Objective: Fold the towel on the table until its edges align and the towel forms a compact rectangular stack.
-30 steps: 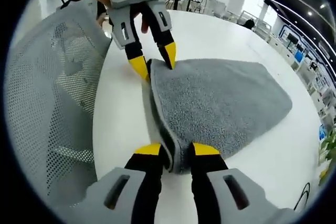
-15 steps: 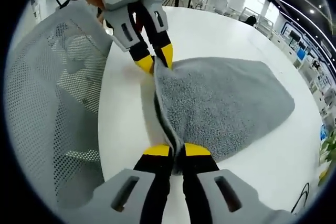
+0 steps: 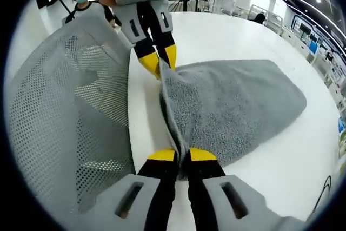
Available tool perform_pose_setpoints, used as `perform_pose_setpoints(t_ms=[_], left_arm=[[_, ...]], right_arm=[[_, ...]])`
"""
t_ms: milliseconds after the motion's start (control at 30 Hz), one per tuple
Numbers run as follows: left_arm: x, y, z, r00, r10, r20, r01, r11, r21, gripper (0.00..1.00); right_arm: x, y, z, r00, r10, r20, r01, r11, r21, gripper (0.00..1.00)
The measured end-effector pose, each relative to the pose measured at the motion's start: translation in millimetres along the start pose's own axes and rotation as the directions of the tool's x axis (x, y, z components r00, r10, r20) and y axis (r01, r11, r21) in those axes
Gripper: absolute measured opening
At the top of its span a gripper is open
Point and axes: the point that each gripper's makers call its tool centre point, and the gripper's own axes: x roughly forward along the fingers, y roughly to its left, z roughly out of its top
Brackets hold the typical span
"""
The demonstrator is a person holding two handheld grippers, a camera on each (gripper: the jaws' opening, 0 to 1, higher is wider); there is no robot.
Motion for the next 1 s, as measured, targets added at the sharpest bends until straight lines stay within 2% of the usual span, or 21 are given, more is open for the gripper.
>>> perform_pose_setpoints(t_ms=[233,433,633,900,1000], left_arm=[[-18,-3.2,13.3,0.999,-0.018,0.042,0.018,1.0,0.002,0.08],[-37,2.5,30.0,0.996,-0.015,0.086,0.015,1.0,0.006,0.08],[-47,6.0,37.8,0.995,-0.013,0.103,0.013,1.0,0.006,0.08],[-46,12.0,39.2,0.994,0.003,0.11,-0.004,1.0,0.013,0.09],[-51,18.8,48.7,0.992,0.019,0.124,-0.02,1.0,0.009,0.08]], right_arm=[[-18,5,11.4,0.999,0.013,0.033,-0.014,1.0,0.011,0.04],[-35,1,26.5,0.999,0.016,0.048,-0.016,1.0,-0.004,0.04],[-47,-7,40.3,0.997,0.017,0.081,-0.018,1.0,0.008,0.04],[-61,-27,61.2,0.989,-0.013,0.148,-0.003,0.994,0.112,0.04],[-64,-33,64.9,0.988,-0.022,0.153,0.004,0.993,0.121,0.04]])
